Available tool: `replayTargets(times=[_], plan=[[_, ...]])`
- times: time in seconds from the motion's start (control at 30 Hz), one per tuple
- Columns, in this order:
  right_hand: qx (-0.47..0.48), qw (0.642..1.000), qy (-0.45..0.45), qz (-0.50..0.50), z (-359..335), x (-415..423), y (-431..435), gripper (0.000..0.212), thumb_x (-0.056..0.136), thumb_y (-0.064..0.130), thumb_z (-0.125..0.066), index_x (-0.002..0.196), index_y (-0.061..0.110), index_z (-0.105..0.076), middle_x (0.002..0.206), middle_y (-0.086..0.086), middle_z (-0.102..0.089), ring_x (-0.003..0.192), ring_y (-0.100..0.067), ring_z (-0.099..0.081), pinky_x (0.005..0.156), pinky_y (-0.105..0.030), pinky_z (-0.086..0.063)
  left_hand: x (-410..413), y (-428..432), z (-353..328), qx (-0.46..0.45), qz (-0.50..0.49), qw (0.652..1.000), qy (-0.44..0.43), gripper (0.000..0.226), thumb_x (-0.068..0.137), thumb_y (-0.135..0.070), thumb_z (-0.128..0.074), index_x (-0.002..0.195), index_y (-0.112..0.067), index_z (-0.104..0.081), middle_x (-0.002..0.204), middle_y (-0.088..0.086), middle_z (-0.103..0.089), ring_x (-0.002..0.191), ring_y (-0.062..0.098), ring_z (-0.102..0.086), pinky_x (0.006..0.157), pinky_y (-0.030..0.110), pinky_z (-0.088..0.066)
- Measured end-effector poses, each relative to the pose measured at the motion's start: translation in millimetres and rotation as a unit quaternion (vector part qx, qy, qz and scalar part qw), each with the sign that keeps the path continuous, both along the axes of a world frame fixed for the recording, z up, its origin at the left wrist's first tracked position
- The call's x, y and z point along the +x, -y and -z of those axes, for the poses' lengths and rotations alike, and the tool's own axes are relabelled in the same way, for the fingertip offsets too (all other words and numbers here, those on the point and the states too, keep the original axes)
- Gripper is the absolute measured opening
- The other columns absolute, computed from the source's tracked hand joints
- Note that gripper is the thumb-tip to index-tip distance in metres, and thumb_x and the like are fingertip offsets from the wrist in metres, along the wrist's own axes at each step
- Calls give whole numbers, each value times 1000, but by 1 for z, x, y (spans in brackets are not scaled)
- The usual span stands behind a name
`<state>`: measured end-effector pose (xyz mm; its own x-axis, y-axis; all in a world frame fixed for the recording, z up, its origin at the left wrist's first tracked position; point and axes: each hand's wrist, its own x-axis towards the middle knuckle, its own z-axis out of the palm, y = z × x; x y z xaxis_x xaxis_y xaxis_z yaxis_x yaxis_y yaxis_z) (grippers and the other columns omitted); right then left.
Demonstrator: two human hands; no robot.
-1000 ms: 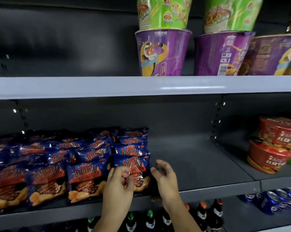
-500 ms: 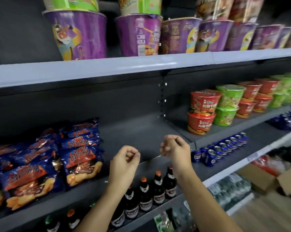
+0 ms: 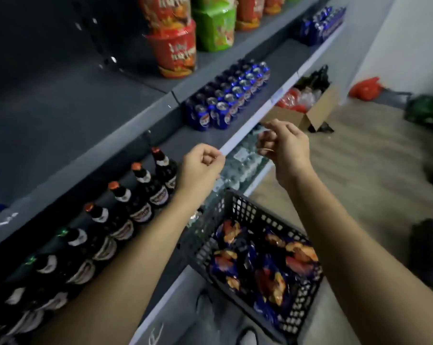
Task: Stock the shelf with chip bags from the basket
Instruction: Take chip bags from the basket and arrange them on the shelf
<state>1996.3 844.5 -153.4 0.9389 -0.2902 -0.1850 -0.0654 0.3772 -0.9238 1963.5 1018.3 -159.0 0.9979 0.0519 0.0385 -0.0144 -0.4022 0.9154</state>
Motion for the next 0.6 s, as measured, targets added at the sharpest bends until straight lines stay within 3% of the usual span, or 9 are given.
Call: replayTargets(times=[0.17, 0.23, 0.33, 0.5, 0.6], plan=[[-28, 989, -124, 77, 89, -18, 47, 16, 101, 17, -53, 86, 14, -60, 64, -3, -64, 62, -21, -59, 55, -28, -41, 18, 44, 79, 4, 88, 992, -95, 7, 93, -17, -63, 87, -14, -61, 71, 4, -58, 66, 20, -60, 61, 32, -47], [-25, 979, -172, 106, 127, -26, 60, 17, 102, 18, -52, 88, 14, -60, 61, 0, -65, 61, -19, -60, 54, -26, -41, 22, 57, 114, 5, 110, 985, -136, 6, 93, -16, -64, 88, -14, -61, 69, 1, -57, 66, 20, -61, 60, 29, -46], [-14, 958, -244, 148, 187, -44, 74, 17, 101, 15, -51, 85, 16, -57, 51, 8, -58, 54, -14, -55, 51, -22, -37, 25, 71, 168, 10, 142, 971, -193, 8, 94, -13, -63, 88, -12, -59, 66, -1, -56, 53, 7, -58, 50, 18, -43], [47, 916, -350, 192, 282, -87, 77, 16, 98, 8, -52, 84, 16, -52, 60, 0, -46, 53, -15, -41, 52, -26, -28, 17, 79, 252, 48, 192, 936, -290, 7, 94, -20, -63, 88, -18, -61, 74, -3, -62, 58, 9, -60, 57, 26, -45], [20, 887, -421, 190, 326, -115, 71, 12, 101, 19, -56, 89, 16, -55, 67, 1, -51, 58, -13, -46, 50, -23, -35, 6, 76, 293, 66, 208, 918, -331, 6, 95, -21, -62, 89, -19, -61, 80, -1, -65, 63, 12, -63, 60, 27, -46]])
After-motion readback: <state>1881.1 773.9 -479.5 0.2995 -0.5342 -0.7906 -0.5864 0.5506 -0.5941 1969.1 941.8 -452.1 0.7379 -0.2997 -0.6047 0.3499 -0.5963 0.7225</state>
